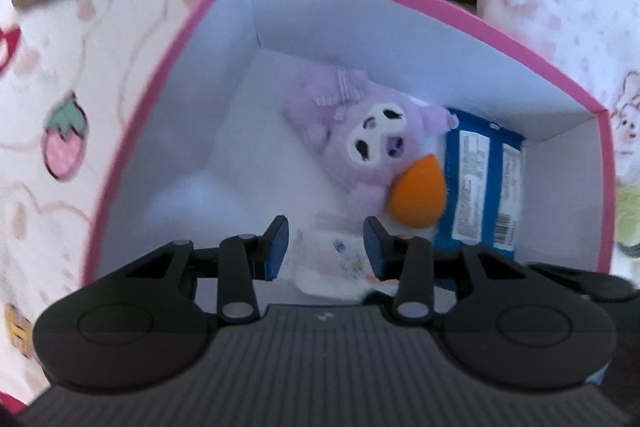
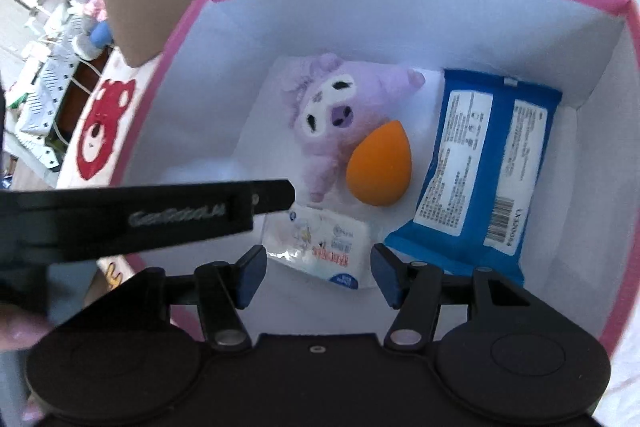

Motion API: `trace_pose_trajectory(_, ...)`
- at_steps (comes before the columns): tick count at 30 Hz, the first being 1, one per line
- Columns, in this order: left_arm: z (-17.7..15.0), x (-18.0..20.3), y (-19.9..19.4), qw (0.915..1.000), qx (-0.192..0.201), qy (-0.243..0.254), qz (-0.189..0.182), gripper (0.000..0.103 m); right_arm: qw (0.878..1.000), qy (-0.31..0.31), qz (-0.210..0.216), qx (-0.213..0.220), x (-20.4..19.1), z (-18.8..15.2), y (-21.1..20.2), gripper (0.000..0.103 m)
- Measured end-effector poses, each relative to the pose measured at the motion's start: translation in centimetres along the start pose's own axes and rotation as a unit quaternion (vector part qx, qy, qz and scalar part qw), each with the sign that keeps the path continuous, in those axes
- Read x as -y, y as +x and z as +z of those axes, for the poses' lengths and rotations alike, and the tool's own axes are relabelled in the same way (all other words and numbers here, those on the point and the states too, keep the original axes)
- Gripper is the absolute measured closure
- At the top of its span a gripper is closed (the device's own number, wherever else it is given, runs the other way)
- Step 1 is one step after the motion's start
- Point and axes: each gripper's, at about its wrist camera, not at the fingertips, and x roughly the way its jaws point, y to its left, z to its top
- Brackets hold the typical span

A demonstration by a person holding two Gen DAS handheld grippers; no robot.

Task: Organize objects
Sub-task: 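Open the left gripper to release the tissue packet in the box, then withdraw the left tool up from the box toward the green yarn ball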

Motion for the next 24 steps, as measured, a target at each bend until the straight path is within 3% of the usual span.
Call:
trace_pose_trajectory(9, -1.2, 1.4, -5.1, 0.9989, 0.009, 0.029, -0.035, 0.059, 0.992, -0.116, -0.032, 0.041, -1.9, -1.4, -5.4, 0.040)
trace_pose_trajectory(13, -1.8, 2.1, -7.6, 0.9976, 0.012, 0.058, -0.034, 0.059, 0.988, -0.141, -0.039, 0.048, -2.4, -2.1, -7.1, 0.040)
trace_pose_trajectory(18, -2.8, 1.6, -9.6, 0.9974, 0.017, 0.049, -0.051, 0.058, 0.980, -0.181, -0.056, 0.058, -3.6, -3.4, -9.0, 0.040)
trace_pose_trajectory(24, -4.3, 1.5, -11.5, 0.9964, 0.023, 0.055, -0.060, 0.058, 0.979, -0.186, -0.050, 0.072, -3.6, -4.7, -11.1, 0.033)
